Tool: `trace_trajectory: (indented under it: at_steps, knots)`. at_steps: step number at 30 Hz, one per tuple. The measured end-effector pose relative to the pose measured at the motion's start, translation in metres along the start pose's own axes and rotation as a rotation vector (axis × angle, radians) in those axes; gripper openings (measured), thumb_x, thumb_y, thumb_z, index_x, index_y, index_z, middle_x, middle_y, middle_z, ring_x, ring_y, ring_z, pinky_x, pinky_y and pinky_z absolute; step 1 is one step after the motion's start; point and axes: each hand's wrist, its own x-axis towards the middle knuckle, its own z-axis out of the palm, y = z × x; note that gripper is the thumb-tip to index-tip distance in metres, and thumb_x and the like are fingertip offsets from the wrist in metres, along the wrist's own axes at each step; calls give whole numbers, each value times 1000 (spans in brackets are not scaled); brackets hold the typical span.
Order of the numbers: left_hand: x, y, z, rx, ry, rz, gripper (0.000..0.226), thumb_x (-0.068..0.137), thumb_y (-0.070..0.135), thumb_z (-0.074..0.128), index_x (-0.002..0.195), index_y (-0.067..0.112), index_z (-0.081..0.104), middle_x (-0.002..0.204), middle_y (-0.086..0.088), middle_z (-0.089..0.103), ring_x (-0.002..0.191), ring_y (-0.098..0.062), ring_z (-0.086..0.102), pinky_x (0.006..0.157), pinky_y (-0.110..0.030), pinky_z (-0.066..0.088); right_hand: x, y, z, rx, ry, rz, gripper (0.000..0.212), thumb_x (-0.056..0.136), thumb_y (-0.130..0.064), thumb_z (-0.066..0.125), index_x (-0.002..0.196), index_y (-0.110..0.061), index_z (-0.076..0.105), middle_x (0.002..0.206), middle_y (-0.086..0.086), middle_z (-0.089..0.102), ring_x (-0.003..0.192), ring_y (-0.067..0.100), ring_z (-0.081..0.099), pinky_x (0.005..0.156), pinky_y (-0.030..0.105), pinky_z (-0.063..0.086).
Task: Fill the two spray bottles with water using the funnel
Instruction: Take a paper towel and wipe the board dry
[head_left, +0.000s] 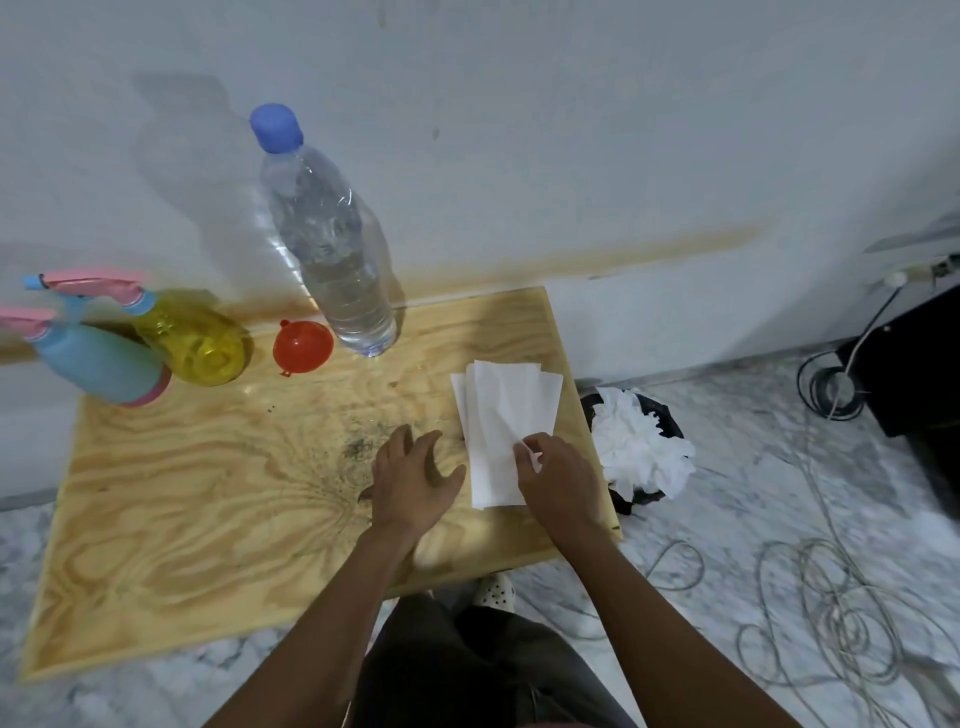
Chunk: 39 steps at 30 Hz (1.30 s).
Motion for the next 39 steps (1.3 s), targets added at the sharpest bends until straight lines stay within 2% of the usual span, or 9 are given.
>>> trace_trajectory:
  at_steps: [5, 10, 15, 18, 21, 26, 31, 34, 39]
  knots:
    - [-4, 16, 13, -20, -95, 135, 54, 89, 49, 63, 140, 36, 52, 155, -5, 32, 145, -26, 22, 118, -46, 27, -2, -5, -12, 155, -22, 36, 21, 99, -38, 48, 101, -23, 64, 88, -15, 64, 84, 8, 61, 68, 23, 43]
    - [-3, 15, 20, 65, -100, 155, 52, 88, 49, 64, 138, 35, 55, 154, -7, 33, 143, -29, 23, 118, -49, 25, -4, -10, -21, 238, -31, 22, 21, 102, -32, 45, 101, -22, 64, 82, -17, 61, 77, 5, 60, 69, 28, 50]
    - [-3, 16, 20, 65, -103, 140, 52, 87, 49, 66, 137, 37, 55, 155, -5, 30, 143, -27, 20, 117, -47, 26, -3, -5, -27, 338, -40, 19, 16, 100, -31, 51, 108, -22, 62, 94, -19, 62, 88, -3, 57, 74, 17, 45]
    - [-3, 17, 19, 83, -113, 139, 51, 89, 47, 64, 138, 37, 53, 155, -4, 29, 144, -27, 18, 117, -46, 25, -2, 0, -27, 379, -149, 18, 11, 98, -30, 57, 105, -26, 64, 93, -23, 63, 92, -2, 61, 74, 11, 44]
    - [-4, 17, 18, 66, -134, 141, 47, 90, 40, 62, 136, 35, 54, 156, -6, 28, 145, -29, 16, 117, -47, 24, -3, 2, -26, 369, -220, 26, 22, 97, -35, 57, 110, -23, 70, 94, -24, 66, 90, -1, 63, 75, 13, 46]
    - [-2, 15, 15, 52, -169, 138, 48, 93, 38, 59, 140, 34, 51, 158, -4, 23, 147, -27, 12, 119, -47, 23, 0, 13, -17, 164, -55, 236, 36, 93, -44, 54, 123, -25, 60, 114, -9, 64, 103, 11, 61, 81, 27, 43]
    - [-2, 13, 17, 33, -164, 137, 49, 92, 38, 62, 140, 37, 51, 158, -3, 23, 146, -27, 13, 115, -46, 29, 9, 18, -9, 62, -124, 297, 24, 91, -48, 56, 89, -24, 56, 84, -9, 61, 83, 16, 60, 80, 36, 45]
    - [-2, 13, 17, 45, -167, 136, 51, 92, 37, 62, 142, 35, 49, 159, -2, 23, 146, -27, 13, 115, -45, 29, 11, 17, -8, 46, -63, 292, 23, 95, -42, 54, 104, -27, 68, 98, -12, 70, 92, 15, 64, 89, 35, 46]
    - [-4, 12, 18, 53, -135, 155, 71, 93, 35, 62, 154, 34, 27, 158, -4, 22, 145, -29, 16, 116, -46, 29, 8, 15, -14, 34, 27, 219, 27, 98, -37, 50, 91, -24, 72, 82, -8, 71, 67, 13, 57, 70, 28, 42]
